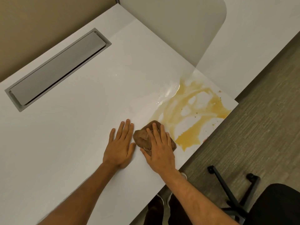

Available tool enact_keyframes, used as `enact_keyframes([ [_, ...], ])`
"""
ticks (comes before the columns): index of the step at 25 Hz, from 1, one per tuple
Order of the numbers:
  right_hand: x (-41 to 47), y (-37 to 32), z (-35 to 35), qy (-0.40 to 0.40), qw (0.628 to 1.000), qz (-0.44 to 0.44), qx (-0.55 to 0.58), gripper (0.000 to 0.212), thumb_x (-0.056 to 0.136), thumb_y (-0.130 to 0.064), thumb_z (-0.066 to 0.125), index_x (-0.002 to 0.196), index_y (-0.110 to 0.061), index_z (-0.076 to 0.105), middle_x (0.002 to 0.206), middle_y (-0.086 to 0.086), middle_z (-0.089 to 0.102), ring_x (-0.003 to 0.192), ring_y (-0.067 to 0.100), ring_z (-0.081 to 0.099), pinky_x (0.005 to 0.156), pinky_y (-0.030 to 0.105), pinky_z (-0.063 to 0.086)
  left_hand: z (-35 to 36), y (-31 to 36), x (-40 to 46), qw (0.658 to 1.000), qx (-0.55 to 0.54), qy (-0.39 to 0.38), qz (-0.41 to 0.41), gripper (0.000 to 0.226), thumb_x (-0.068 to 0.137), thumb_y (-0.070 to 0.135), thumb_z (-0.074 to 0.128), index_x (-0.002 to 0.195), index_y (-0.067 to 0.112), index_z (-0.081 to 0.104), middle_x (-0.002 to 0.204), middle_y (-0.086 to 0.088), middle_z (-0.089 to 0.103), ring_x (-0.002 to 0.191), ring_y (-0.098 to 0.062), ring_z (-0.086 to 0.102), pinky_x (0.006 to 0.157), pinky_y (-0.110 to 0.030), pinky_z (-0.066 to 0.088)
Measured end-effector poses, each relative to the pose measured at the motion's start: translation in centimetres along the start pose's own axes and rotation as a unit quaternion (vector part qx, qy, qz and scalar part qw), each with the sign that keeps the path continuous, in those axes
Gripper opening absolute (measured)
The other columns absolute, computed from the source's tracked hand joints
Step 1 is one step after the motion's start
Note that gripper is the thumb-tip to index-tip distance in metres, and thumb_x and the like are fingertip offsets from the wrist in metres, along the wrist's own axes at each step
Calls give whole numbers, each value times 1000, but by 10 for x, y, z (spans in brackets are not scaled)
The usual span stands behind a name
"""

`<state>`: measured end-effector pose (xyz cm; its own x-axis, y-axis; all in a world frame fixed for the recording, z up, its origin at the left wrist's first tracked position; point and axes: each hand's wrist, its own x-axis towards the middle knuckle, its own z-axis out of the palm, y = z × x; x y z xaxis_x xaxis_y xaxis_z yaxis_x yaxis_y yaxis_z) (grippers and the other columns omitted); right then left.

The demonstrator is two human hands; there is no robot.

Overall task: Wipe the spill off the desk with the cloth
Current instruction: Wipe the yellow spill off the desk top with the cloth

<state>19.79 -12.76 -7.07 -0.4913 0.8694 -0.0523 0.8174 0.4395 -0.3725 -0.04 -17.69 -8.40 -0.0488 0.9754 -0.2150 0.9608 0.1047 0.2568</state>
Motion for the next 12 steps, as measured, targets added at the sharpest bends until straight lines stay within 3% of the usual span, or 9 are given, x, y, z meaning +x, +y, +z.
enact_keyframes([
  [4, 26, -12, 6, 5, 999, -46, 19, 69, 99, -54, 49, 156, -20, 33, 167, 5, 26, 157, 27, 12, 125, 46, 19, -1, 3, -1, 1000, -30, 3, -10, 66, 108, 47, 14, 167, 26, -7, 176, 8, -11, 162, -12, -11, 129, -36, -15],
  [9, 30, -9, 12, 35, 995, -65, 71, 61, 101, -49, 45, 152, -17, 40, 161, 4, 38, 154, 24, 23, 124, 42, 20, 3, 0, 1, 999, -39, 14, -12, 67, 107, 44, 19, 167, 27, -5, 176, 10, -9, 162, -11, -8, 130, -39, -10],
  [12, 24, 1, 1, 2, 989, -94, 117, 60, 102, -47, 44, 151, -14, 43, 160, 4, 41, 153, 20, 25, 125, 43, 22, 1, 0, 0, 999, -33, 14, -6, 66, 107, 45, 17, 167, 29, -8, 175, 12, -13, 162, -10, -11, 130, -40, -9],
])
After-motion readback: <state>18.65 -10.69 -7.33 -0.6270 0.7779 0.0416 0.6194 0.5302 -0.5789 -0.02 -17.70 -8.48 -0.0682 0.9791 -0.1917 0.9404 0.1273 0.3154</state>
